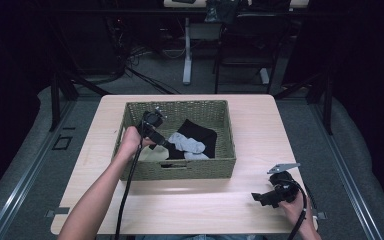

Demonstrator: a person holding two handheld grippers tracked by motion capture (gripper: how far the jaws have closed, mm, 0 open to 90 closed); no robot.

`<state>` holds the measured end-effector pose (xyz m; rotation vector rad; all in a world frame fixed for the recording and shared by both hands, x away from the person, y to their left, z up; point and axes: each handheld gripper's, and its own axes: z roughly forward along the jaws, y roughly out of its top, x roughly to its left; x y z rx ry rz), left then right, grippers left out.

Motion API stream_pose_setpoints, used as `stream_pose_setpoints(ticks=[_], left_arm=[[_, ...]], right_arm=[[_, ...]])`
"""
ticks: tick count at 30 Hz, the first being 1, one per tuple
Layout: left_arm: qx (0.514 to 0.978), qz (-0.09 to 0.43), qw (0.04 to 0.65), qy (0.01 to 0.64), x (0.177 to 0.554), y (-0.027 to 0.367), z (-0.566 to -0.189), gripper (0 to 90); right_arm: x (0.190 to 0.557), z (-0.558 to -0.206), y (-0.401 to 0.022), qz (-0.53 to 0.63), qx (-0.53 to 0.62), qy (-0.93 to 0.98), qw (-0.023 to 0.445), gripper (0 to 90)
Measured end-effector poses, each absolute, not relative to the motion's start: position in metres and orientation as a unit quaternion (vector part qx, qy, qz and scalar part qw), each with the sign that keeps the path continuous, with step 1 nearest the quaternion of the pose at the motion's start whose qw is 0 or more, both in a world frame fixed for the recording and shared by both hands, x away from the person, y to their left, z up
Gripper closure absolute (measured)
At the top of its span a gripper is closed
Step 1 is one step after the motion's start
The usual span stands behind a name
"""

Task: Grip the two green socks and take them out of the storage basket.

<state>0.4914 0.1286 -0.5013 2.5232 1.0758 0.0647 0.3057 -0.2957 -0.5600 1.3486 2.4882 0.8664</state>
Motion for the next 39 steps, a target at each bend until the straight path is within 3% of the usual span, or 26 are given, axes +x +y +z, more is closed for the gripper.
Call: stream_pose_setpoints(ticks=[8,15,19,23,39], left_arm=[[0.916,-0.009,0.147,0.374,0.501,0.119,-0.519,26.0],[0.921,-0.015,0.119,0.371,0.501,0.114,-0.525,54.2],[0.918,-0.015,0.125,0.375,0.500,0.115,-0.523,72.4],[0.918,-0.010,0.138,0.373,0.497,0.116,-0.518,84.9],[0.906,0.044,0.203,0.369,0.476,0.135,-0.459,88.1]], right_arm=[[0.306,-0.560,-0.296,0.290,0.453,0.838,0.093,0.2],[0.305,-0.560,-0.296,0.294,0.454,0.836,0.091,0.3],[0.306,-0.560,-0.296,0.291,0.453,0.838,0.091,0.3],[0.305,-0.560,-0.296,0.291,0.453,0.838,0.091,0.3],[0.305,-0.560,-0.296,0.290,0.454,0.837,0.093,0.4]])
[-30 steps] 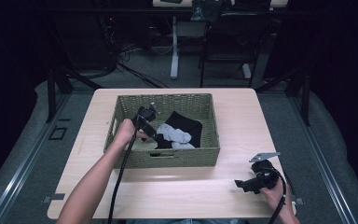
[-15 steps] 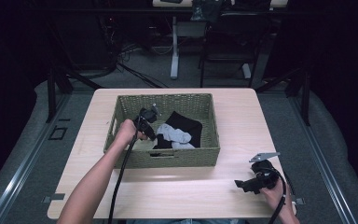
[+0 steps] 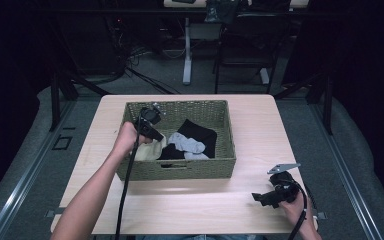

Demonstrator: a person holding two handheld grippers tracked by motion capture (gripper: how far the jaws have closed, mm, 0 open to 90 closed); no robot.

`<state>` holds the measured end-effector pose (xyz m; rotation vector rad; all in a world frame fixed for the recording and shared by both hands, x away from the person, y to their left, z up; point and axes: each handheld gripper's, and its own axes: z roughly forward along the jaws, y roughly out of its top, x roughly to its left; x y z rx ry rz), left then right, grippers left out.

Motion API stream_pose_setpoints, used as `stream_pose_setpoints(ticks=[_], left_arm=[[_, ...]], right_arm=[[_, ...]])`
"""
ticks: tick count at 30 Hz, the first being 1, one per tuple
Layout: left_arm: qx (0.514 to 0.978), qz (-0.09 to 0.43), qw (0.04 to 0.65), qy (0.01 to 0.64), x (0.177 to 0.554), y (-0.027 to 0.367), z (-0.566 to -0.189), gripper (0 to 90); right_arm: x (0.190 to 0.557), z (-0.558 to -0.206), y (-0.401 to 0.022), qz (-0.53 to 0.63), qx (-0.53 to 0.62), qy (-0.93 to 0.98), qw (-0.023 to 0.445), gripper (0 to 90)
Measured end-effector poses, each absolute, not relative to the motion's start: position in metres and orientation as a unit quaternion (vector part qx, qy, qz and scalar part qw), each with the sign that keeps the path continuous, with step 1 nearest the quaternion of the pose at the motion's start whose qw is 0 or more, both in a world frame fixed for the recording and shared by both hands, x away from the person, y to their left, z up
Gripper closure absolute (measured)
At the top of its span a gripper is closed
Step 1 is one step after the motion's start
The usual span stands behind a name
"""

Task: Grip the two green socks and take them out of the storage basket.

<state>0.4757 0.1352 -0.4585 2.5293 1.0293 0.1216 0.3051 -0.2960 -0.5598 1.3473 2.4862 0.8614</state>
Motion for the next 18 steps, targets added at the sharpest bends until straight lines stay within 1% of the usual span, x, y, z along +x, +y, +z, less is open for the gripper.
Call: stream_pose_setpoints(ticks=[18], left_arm=[[0.891,0.097,0.259,0.359,0.454,0.157,-0.371,88.2]], right_arm=[[0.304,-0.559,-0.296,0.289,0.457,0.836,0.096,0.4]])
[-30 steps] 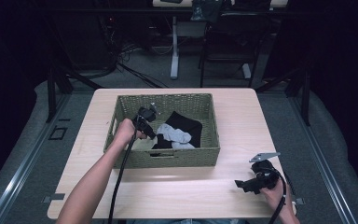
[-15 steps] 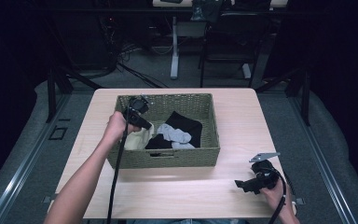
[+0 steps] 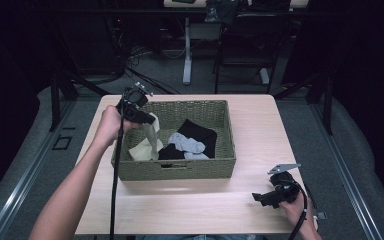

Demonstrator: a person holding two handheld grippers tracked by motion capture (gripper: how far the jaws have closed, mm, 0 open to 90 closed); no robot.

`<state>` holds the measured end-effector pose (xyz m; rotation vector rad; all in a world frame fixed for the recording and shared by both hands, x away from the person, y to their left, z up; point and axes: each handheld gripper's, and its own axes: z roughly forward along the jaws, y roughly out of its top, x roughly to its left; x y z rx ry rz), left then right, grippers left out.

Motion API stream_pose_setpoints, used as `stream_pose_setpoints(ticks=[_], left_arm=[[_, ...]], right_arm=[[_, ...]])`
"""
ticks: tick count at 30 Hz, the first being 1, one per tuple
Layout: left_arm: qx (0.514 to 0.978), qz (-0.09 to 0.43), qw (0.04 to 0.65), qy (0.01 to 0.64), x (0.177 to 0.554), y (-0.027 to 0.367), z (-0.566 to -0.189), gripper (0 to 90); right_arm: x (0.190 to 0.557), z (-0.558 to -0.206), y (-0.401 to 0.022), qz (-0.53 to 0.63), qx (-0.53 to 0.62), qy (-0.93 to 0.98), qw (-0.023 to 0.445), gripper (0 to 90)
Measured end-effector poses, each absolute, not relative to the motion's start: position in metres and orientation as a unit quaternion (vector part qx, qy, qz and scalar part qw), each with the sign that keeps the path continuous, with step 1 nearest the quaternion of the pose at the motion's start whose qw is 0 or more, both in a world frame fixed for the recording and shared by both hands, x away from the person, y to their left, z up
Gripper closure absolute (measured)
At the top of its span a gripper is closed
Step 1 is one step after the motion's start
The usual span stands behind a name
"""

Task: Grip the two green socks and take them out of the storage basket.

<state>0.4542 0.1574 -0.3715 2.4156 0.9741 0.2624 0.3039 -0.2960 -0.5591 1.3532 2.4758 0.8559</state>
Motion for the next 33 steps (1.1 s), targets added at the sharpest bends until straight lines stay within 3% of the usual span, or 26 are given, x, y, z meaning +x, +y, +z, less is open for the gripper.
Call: stream_pose_setpoints(ticks=[23,33], left_arm=[[0.864,0.158,0.289,0.380,0.451,0.184,-0.293,88.2],[0.842,0.179,0.297,0.414,0.443,0.225,-0.274,88.1]], right_arm=[[0.304,-0.560,-0.296,0.290,0.456,0.836,0.095,0.5],[0.304,-0.559,-0.295,0.290,0.457,0.835,0.097,0.4]])
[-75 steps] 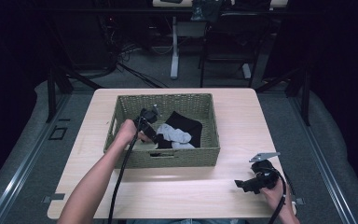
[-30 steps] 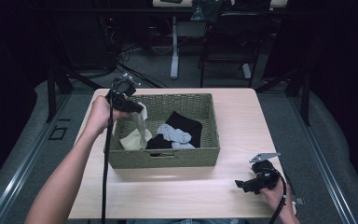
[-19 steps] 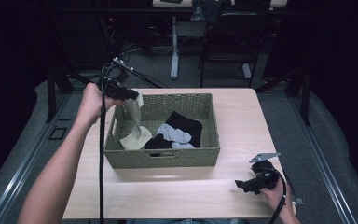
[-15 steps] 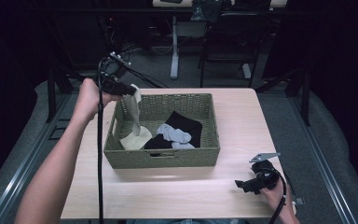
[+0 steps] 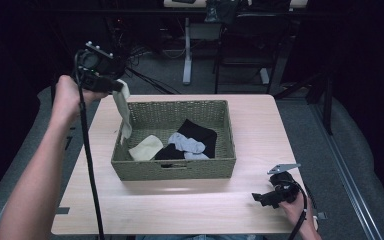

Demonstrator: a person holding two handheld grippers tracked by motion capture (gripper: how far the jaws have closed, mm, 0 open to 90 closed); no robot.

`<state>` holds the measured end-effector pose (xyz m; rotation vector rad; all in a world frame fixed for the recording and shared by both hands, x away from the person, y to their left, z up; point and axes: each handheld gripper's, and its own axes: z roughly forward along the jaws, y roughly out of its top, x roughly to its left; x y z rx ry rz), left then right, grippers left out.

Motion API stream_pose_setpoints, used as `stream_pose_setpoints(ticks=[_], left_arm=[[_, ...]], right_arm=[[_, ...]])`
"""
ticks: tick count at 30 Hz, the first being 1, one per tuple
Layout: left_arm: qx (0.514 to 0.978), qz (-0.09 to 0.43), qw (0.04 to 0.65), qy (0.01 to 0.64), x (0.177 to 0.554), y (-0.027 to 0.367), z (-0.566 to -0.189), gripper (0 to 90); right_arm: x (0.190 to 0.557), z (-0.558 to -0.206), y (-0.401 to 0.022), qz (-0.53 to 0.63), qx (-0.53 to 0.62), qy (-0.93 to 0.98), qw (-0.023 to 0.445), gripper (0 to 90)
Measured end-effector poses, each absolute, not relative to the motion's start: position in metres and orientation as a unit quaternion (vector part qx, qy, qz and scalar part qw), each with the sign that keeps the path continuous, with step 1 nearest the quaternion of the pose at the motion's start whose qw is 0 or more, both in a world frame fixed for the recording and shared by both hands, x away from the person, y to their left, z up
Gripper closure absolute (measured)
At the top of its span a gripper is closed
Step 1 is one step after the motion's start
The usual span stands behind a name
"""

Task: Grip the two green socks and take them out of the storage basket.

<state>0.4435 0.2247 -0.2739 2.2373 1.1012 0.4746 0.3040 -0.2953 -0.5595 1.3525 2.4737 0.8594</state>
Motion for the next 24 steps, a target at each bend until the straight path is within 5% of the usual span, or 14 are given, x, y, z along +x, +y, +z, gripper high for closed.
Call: stream_pose_setpoints(ticks=[24], left_arm=[[0.787,0.223,0.250,0.517,0.423,0.324,-0.303,88.1]], right_arm=[[0.304,-0.559,-0.296,0.291,0.457,0.835,0.095,0.4]])
